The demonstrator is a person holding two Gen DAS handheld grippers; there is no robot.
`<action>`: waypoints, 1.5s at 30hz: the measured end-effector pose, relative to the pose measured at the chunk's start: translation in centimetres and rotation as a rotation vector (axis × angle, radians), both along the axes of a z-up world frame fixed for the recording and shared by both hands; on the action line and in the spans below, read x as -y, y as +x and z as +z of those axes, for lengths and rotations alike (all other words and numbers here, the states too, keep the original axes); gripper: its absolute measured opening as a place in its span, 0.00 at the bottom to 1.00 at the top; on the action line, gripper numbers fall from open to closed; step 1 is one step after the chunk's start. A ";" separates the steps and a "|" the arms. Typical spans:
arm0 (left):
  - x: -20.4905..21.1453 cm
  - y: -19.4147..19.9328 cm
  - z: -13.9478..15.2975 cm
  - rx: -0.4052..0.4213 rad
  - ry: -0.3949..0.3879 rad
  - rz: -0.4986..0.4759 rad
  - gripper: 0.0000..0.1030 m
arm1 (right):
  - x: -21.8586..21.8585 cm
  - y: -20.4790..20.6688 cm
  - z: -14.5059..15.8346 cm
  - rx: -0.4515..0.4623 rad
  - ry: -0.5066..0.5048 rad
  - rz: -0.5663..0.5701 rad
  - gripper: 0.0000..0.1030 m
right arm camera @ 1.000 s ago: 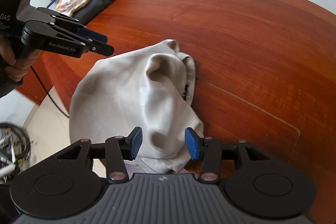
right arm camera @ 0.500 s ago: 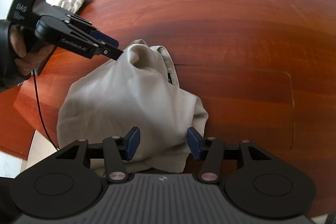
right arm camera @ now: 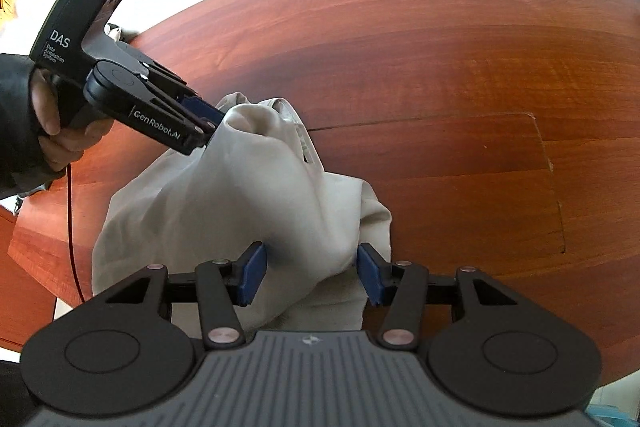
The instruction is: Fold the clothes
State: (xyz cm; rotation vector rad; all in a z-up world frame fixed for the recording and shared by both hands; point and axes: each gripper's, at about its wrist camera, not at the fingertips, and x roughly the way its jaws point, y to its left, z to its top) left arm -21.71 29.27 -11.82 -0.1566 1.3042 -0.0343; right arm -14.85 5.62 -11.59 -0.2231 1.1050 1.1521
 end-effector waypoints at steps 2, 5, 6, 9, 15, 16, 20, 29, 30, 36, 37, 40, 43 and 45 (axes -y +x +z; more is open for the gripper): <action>0.2 -0.2 0.2 0.005 0.001 -0.002 0.34 | -0.1 -0.1 0.0 0.004 0.000 0.006 0.47; 0.3 -0.6 0.3 0.016 -0.007 0.000 0.17 | -0.1 -0.1 0.0 0.006 -0.001 0.014 0.34; 0.4 -0.7 0.4 0.019 -0.005 0.001 0.11 | 0.0 0.0 0.1 0.007 0.000 0.019 0.28; 0.6 -1.3 0.8 0.044 0.009 0.014 0.03 | 0.1 0.0 0.4 0.010 0.003 0.031 0.12; 0.0 -3.7 3.1 0.111 0.050 0.109 0.03 | 0.2 -0.8 1.4 0.010 0.018 0.070 0.07; -0.1 -3.9 3.3 0.116 0.051 0.118 0.03 | 0.2 -1.0 1.6 0.008 0.021 0.077 0.07; -0.5 -5.6 4.7 0.151 0.061 0.187 0.03 | 0.2 -1.8 2.5 -0.009 0.033 0.114 0.07; 0.0 -10.2 8.6 0.237 0.116 0.326 0.03 | -0.5 -3.8 4.3 -0.113 0.107 0.226 0.07; 0.1 -10.5 9.0 0.248 0.124 0.339 0.03 | -0.6 -4.0 4.5 -0.126 0.120 0.233 0.07; 0.1 -11.9 11.2 0.321 0.167 0.425 0.03 | -0.3 -2.9 5.3 -0.264 0.238 0.217 0.07; 0.1 -11.8 11.3 0.325 0.171 0.427 0.03 | -0.1 -2.4 5.1 -0.293 0.250 0.197 0.07; 0.1 -10.7 10.7 0.302 0.176 0.420 0.03 | 0.4 -0.6 3.7 -0.370 0.248 0.127 0.07; 0.3 -8.8 9.3 0.272 0.185 0.404 0.03 | 0.9 0.7 2.0 -0.407 0.220 0.062 0.07; 0.3 -8.0 8.6 0.261 0.186 0.400 0.03 | 1.2 1.3 1.0 -0.415 0.197 0.028 0.07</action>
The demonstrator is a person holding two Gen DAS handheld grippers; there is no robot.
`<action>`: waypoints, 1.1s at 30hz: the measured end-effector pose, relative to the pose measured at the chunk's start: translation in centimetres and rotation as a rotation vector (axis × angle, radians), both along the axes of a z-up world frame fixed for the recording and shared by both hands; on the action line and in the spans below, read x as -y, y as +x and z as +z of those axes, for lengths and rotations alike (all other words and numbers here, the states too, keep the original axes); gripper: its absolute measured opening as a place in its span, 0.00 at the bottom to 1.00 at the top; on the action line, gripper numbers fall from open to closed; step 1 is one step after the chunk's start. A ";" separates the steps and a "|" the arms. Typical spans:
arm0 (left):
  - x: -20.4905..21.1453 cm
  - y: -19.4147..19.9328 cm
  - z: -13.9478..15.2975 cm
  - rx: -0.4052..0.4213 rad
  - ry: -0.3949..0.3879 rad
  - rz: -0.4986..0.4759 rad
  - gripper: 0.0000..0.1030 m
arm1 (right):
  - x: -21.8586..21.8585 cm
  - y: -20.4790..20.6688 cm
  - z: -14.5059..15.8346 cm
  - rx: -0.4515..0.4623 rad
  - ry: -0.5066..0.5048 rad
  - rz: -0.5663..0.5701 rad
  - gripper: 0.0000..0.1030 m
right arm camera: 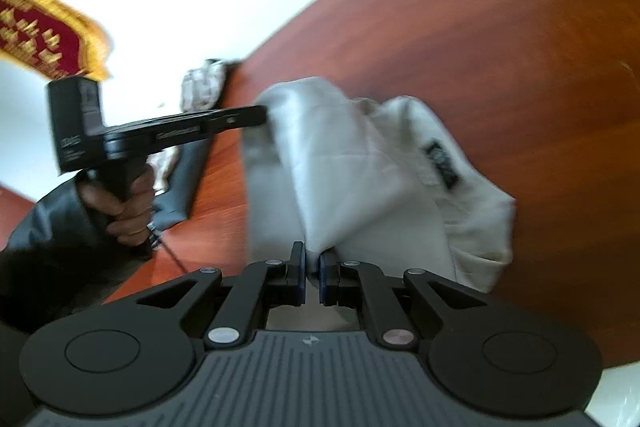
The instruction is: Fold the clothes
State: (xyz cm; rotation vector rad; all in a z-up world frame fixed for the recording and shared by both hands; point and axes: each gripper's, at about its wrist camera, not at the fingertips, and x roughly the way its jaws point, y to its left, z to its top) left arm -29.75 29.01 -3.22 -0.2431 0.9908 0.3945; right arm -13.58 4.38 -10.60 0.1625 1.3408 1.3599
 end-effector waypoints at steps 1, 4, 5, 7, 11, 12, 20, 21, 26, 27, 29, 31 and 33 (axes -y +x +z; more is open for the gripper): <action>0.1 0.7 -0.4 -0.008 0.004 -0.006 0.03 | 0.1 0.2 -0.4 0.006 -0.015 -0.014 0.07; 0.4 2.5 -1.6 -0.033 0.021 -0.029 0.04 | 0.1 0.7 -1.3 0.021 -0.042 -0.040 0.08; 0.5 3.1 -2.1 -0.045 0.028 -0.038 0.04 | 0.0 0.9 -1.6 0.032 -0.055 -0.052 0.08; 0.6 4.2 -3.0 -0.069 0.035 -0.045 0.04 | -0.2 1.0 -2.0 0.066 -0.080 -0.060 0.12; 0.9 4.8 -4.3 -0.101 0.037 -0.050 0.07 | -1.0 1.0 -2.9 0.150 -0.140 -0.054 0.14; 0.9 5.0 -4.6 -0.107 0.038 -0.052 0.07 | -1.2 1.0 -3.1 0.170 -0.154 -0.050 0.15; 1.2 4.9 -5.9 -0.129 0.050 -0.040 0.32 | -2.1 0.4 -3.5 0.236 -0.196 -0.013 0.25; 1.2 4.7 -5.5 -0.117 0.050 -0.031 0.36 | -2.2 0.4 -3.3 0.240 -0.195 -0.010 0.31; 1.0 2.6 -3.5 -0.075 0.049 0.025 0.48 | -1.7 1.1 -1.9 0.280 -0.175 -0.008 0.56; 1.0 2.3 -3.2 -0.071 0.048 0.036 0.48 | -1.6 1.3 -1.6 0.284 -0.172 -0.008 0.59; 0.8 0.5 -2.4 -0.065 0.046 0.087 0.50 | -1.5 1.5 -1.2 0.295 -0.169 -0.007 0.66; 0.7 -0.8 -2.0 -0.065 0.043 0.129 0.51 | -1.5 1.6 -1.1 0.305 -0.172 -0.001 0.68; 0.7 -2.5 -1.7 -0.066 0.039 0.178 0.51 | -1.7 1.8 -1.0 0.313 -0.177 0.006 0.68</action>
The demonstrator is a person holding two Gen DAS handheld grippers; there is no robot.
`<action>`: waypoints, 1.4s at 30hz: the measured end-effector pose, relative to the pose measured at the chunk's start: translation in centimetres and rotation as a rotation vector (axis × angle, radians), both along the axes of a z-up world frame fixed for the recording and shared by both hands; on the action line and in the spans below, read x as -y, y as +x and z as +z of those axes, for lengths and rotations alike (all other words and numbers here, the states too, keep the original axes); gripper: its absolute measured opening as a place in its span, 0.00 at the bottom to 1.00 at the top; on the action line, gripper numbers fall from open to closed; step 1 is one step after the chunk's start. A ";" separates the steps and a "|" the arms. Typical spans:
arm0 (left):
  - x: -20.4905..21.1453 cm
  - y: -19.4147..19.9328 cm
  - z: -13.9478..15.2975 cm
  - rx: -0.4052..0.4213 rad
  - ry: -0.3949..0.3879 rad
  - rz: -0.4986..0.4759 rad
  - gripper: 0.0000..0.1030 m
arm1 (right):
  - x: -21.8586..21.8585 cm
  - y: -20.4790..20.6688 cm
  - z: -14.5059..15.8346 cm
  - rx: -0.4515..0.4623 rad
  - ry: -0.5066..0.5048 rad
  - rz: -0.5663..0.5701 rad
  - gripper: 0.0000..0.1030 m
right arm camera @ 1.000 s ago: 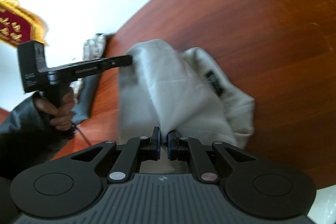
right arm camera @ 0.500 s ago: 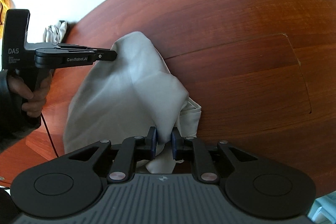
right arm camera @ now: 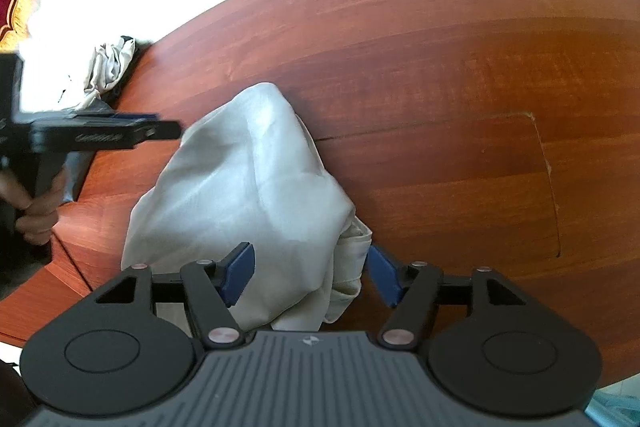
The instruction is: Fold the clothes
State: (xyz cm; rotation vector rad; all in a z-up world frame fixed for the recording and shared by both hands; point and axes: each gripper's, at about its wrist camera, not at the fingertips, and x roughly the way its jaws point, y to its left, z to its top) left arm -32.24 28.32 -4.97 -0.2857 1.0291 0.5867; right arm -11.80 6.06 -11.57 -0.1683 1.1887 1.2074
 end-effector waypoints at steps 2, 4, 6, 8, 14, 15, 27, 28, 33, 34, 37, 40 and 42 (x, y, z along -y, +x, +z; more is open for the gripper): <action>0.1 -1.9 0.0 -0.004 -0.006 0.060 0.51 | -0.1 0.1 0.1 0.005 -0.007 0.010 0.68; 0.1 -3.0 -0.1 -0.009 -0.015 0.095 0.51 | -0.4 0.1 0.1 0.010 -0.013 0.021 0.68; 0.3 -4.5 -0.3 -0.014 -0.024 0.142 0.51 | -0.5 0.2 0.3 0.014 -0.020 0.032 0.68; 0.4 -5.3 -0.4 -0.015 -0.031 0.169 0.52 | -0.5 0.2 0.4 0.020 -0.027 0.044 0.68; 0.4 -7.7 -1.4 -0.024 -0.052 0.255 0.53 | -0.5 0.4 0.1 0.027 -0.052 0.048 0.72; 0.3 -8.0 -1.6 -0.027 -0.052 0.269 0.53 | -0.5 0.5 -0.1 0.024 -0.055 0.045 0.76; -1.2 -10.5 -4.8 -0.020 -0.151 0.417 0.57 | -1.1 0.0 -3.3 -0.023 -0.059 -0.012 0.80; -1.3 -10.5 -5.0 -0.019 -0.159 0.421 0.57 | -1.2 -0.2 -3.6 -0.023 -0.057 -0.012 0.80; -1.7 -10.4 -5.8 -0.009 -0.186 0.436 0.57 | -1.6 -0.6 -4.2 -0.031 -0.038 -0.011 0.74; -1.8 -10.4 -6.0 -0.006 -0.193 0.439 0.57 | -1.7 -0.6 -4.2 -0.030 -0.036 -0.009 0.73; -1.9 -10.3 -6.3 0.007 -0.206 0.436 0.57 | -2.0 -0.9 -4.3 -0.025 -0.032 -0.004 0.69; -1.9 -9.8 -6.3 0.006 -0.196 0.412 0.57 | -2.2 -1.1 -4.4 -0.018 -0.029 -0.001 0.58; -1.8 -9.5 -6.3 0.004 -0.195 0.390 0.57 | -2.3 -1.2 -4.4 -0.018 -0.023 -0.003 0.53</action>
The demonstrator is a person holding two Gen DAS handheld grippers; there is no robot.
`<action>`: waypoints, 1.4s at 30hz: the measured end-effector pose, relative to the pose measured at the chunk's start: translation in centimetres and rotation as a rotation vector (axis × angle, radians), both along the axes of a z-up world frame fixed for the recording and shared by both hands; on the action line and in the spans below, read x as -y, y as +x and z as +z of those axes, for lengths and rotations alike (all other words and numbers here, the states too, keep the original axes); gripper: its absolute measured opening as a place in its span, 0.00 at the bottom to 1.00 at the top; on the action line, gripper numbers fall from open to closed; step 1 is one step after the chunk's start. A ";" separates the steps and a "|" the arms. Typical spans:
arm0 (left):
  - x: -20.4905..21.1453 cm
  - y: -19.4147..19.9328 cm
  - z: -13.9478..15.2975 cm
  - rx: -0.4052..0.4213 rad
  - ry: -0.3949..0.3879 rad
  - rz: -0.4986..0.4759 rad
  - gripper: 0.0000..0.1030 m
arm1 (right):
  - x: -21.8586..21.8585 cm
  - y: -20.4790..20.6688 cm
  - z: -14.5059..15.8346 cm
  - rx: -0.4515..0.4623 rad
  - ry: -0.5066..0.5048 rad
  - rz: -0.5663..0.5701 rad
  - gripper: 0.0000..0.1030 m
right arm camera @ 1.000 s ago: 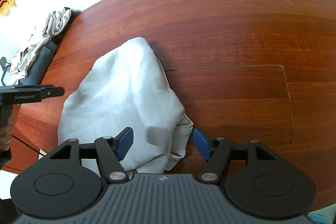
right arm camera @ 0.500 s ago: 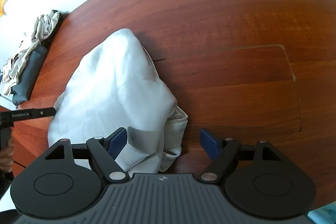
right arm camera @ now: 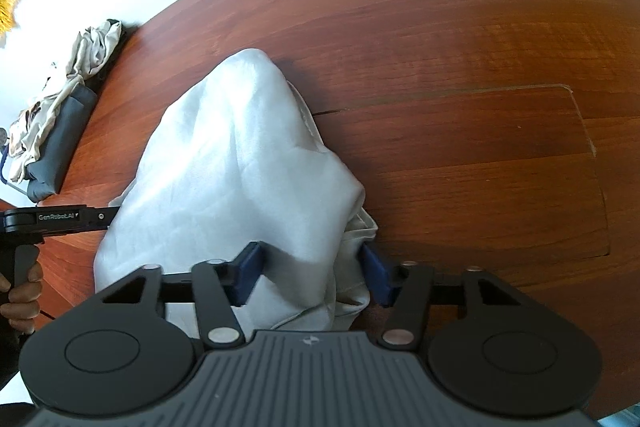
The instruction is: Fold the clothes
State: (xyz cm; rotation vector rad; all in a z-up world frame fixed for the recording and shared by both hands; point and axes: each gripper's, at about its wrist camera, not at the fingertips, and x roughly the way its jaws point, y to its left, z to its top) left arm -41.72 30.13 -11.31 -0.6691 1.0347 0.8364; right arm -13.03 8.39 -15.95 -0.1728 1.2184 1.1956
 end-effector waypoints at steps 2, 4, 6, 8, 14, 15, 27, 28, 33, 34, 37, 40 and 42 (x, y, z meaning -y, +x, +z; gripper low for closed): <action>0.2 0.5 0.0 -0.001 0.009 -0.030 0.53 | -0.2 -0.1 0.0 0.001 0.004 -0.003 0.47; 0.4 0.9 0.0 -0.001 0.024 -0.051 0.25 | -0.3 -0.1 -0.1 0.000 0.007 -0.006 0.36; 0.8 1.2 0.1 0.006 0.023 -0.077 0.11 | -0.5 -0.2 -0.3 -0.008 0.008 -0.014 0.24; 1.0 1.4 0.3 0.007 0.032 -0.084 0.08 | -0.6 -0.3 -0.1 -0.005 0.013 -0.021 0.17; 2.0 1.0 2.8 0.041 0.109 -0.085 0.06 | -1.0 -1.5 2.1 0.056 0.044 -0.013 0.13; 2.0 0.9 3.1 0.044 0.119 -0.084 0.06 | -1.0 -1.8 2.7 0.064 0.055 -0.008 0.12; 3.3 -0.6 8.5 0.089 0.253 -0.044 0.03 | -3.5 -5.2 8.8 0.144 0.140 0.125 0.12; 3.4 -0.8 8.8 0.090 0.262 -0.036 0.03 | -3.8 -5.5 9.3 0.148 0.148 0.148 0.12; 3.9 -1.8 10.4 0.079 0.299 0.031 0.03 | -5.0 -6.7 10.9 0.151 0.180 0.239 0.11; 3.9 -2.0 10.6 0.079 0.304 0.038 0.03 | -5.2 -6.9 11.2 0.149 0.186 0.255 0.11; 4.0 -2.6 11.5 0.071 0.326 0.059 0.03 | -5.6 -7.3 12.1 0.145 0.204 0.293 0.11; 3.8 -3.3 12.3 0.058 0.341 0.075 0.03 | -6.1 -7.5 12.9 0.142 0.224 0.323 0.11; 3.5 -3.9 12.6 0.046 0.346 0.084 0.03 | -6.4 -7.7 13.3 0.139 0.235 0.338 0.11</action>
